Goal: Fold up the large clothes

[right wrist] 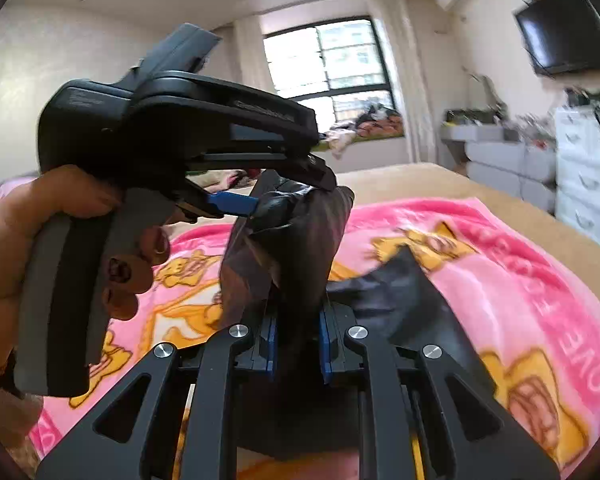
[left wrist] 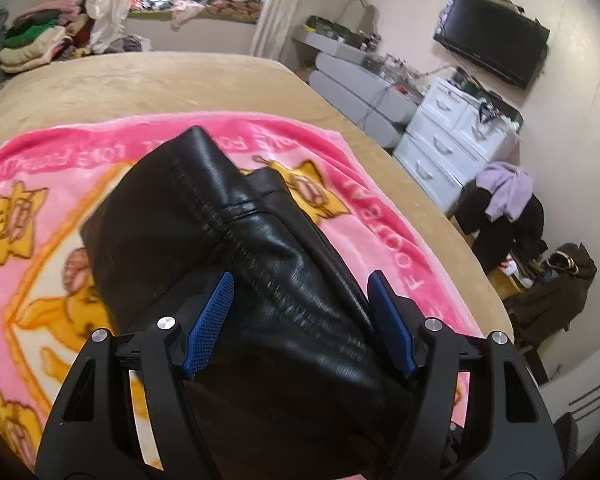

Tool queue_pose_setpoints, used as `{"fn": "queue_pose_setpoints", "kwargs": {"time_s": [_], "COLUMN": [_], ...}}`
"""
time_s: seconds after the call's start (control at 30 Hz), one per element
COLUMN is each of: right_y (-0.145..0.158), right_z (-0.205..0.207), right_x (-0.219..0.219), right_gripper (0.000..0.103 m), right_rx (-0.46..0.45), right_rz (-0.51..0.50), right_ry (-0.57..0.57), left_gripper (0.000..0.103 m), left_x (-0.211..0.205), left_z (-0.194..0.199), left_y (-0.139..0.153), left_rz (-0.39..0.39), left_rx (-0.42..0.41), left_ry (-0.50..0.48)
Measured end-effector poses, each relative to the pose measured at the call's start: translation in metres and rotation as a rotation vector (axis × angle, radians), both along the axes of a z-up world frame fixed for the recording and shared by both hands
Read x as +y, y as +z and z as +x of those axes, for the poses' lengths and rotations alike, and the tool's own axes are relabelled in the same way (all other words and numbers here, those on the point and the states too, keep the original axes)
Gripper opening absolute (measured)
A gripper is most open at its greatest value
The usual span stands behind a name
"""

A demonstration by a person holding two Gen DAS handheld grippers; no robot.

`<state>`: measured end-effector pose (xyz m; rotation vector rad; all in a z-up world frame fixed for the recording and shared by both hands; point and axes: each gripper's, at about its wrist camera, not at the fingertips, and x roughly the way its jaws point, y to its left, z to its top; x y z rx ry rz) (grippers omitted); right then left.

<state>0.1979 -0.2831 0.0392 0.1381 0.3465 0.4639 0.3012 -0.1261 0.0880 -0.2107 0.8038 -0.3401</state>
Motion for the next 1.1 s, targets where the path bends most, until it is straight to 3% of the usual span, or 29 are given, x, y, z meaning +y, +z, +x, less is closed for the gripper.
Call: {"fn": "queue_pose_setpoints", "kwargs": {"time_s": [0.1, 0.2, 0.4, 0.53, 0.6, 0.7, 0.77, 0.87, 0.97, 1.0, 1.03, 1.07, 1.1], "right_y": [-0.012, -0.031, -0.073, -0.082, -0.087, -0.091, -0.085, -0.063, -0.049, -0.051, -0.052, -0.053, -0.054], "right_z": [0.007, 0.019, 0.037, 0.035, 0.034, 0.035, 0.033, 0.029, 0.031, 0.036, 0.040, 0.045, 0.050], "right_x": [-0.027, -0.058, -0.098, -0.098, -0.096, -0.096, -0.100, -0.106, -0.105, -0.102, -0.099, -0.095, -0.093], "right_gripper": [0.014, 0.014, 0.015, 0.018, 0.021, 0.038, 0.058, 0.082, 0.091, 0.091, 0.081, 0.037, 0.022], "right_rx": [0.069, 0.202, 0.433, 0.491, 0.525, 0.549, 0.539, 0.438, 0.373, 0.385, 0.395, 0.394, 0.397], "right_rz": [0.073, 0.169, 0.400, 0.420, 0.435, 0.410, 0.395, 0.327, 0.281, 0.282, 0.277, 0.253, 0.220], "right_ry": [-0.043, -0.071, -0.066, -0.066, -0.072, -0.077, -0.080, -0.143, -0.132, -0.097, -0.075, -0.069, -0.078], "left_gripper": [0.062, 0.066, 0.076, 0.081, 0.082, 0.082, 0.086, 0.088, 0.088, 0.088, 0.088, 0.088, 0.089], "left_x": [-0.015, -0.025, -0.003, 0.024, 0.038, 0.043, 0.043, 0.043, 0.040, 0.038, 0.037, 0.035, 0.033], "left_z": [0.005, 0.004, -0.003, -0.013, -0.016, -0.016, -0.015, -0.014, -0.015, -0.015, -0.015, -0.015, -0.015], "left_y": [-0.006, -0.009, -0.028, -0.056, -0.077, -0.107, -0.115, -0.116, -0.113, -0.113, -0.113, -0.112, -0.111], "left_rz": [-0.006, 0.008, 0.018, 0.049, 0.026, 0.004, -0.013, -0.030, -0.004, 0.002, 0.005, 0.007, 0.009], "left_rx": [0.016, -0.004, 0.014, 0.048, 0.095, 0.177, 0.183, 0.180, 0.166, 0.163, 0.162, 0.161, 0.159], "left_ry": [-0.013, -0.016, 0.050, 0.135, 0.157, 0.160, 0.161, 0.164, 0.159, 0.154, 0.151, 0.148, 0.142]}}
